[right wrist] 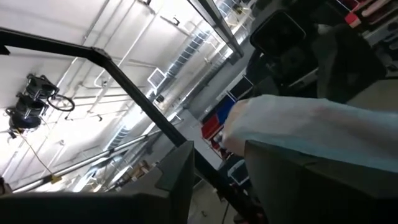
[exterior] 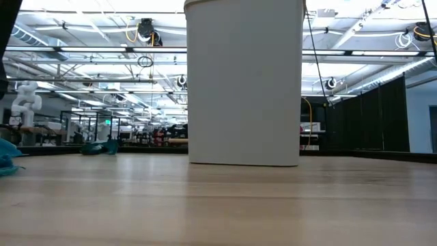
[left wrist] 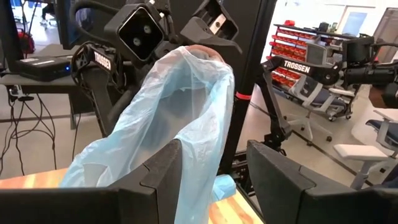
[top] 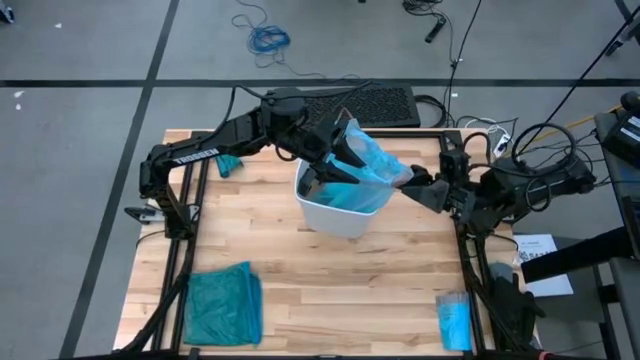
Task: Place trash/remove bag and relplace
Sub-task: Remove the blue trash bag from the white trash bin
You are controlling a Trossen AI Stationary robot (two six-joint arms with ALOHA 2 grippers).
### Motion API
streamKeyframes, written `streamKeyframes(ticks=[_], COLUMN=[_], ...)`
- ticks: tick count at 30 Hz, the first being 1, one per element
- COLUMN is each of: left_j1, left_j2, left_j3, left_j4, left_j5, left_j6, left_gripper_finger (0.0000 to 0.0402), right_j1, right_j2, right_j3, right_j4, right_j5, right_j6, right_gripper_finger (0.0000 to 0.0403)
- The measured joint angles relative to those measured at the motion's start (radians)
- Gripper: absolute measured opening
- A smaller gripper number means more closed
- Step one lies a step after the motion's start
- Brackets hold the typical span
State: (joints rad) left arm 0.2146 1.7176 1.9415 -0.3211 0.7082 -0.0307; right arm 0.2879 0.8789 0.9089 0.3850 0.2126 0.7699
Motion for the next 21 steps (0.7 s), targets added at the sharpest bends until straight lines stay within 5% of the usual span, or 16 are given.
streamKeyframes(ticks=[7, 13, 16, 19, 21], left_j1=[0.000, 0.000, 0.000, 0.000, 0.000], left_j2=[0.000, 0.000, 0.000, 0.000, 0.000], left_j3=[0.000, 0.000, 0.000, 0.000, 0.000], left_j4=[-0.001, -0.001, -0.001, 0.000, 0.004], left_j5=[0.000, 0.000, 0.000, 0.000, 0.000], left_j6=[0.000, 0.000, 0.000, 0.001, 0.001], left_gripper_finger=[0.0176, 0.0176, 0.0176, 0.0176, 0.0176], right_j1=[-0.001, -0.004, -0.021, -0.040, -0.052], right_j2=[0.007, 0.008, 0.012, 0.035, 0.015], right_j3=[0.000, 0.000, -0.001, 0.000, 0.003], right_j4=[0.079, 0.083, 0.127, 0.356, 0.270], right_j5=[-0.002, -0.003, -0.002, -0.169, -0.146], right_j6=[-0.049, -0.070, -0.106, -0.248, -0.206], right_gripper_finger=[0.0116, 0.0018, 0.0005, 0.0001, 0.0000])
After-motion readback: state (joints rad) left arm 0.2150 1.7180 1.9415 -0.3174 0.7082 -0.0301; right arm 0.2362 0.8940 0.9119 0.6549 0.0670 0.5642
